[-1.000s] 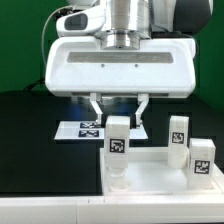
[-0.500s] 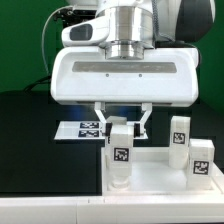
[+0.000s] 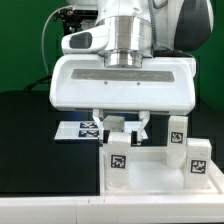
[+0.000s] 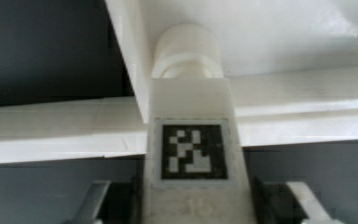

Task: Assemble square table

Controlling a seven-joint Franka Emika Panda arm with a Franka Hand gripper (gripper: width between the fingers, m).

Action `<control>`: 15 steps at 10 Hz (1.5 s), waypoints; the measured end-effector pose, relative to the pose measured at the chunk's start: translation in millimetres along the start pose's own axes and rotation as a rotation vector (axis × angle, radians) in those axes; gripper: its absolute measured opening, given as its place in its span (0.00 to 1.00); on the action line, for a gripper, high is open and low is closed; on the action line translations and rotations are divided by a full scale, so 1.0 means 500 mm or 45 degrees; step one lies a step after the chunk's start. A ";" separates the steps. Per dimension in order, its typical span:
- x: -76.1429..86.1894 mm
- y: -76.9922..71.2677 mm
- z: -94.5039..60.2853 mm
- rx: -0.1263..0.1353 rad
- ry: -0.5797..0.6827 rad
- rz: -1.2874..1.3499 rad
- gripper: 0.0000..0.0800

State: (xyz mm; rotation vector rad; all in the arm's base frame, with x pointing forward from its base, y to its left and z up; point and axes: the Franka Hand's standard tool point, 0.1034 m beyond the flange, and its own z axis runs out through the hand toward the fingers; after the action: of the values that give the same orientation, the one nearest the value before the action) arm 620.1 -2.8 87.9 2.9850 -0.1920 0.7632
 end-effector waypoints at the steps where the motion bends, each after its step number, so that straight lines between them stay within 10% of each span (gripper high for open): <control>1: 0.000 0.000 0.000 0.000 -0.001 0.001 0.36; 4: -0.007 -0.002 0.003 0.013 -0.054 0.013 0.47; 6: 0.033 0.007 -0.008 0.037 -0.179 0.045 0.76; 11: 0.022 0.020 -0.002 0.084 -0.651 0.188 0.81; 15: 0.006 0.001 0.017 0.059 -0.579 0.232 0.81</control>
Offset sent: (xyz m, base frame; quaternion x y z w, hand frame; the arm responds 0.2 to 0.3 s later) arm 0.0000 0.0000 0.0000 0.0000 0.0000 0.0000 1.0000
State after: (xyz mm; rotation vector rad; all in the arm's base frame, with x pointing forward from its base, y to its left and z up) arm 626.7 -4.4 81.9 3.1691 -0.4740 0.0839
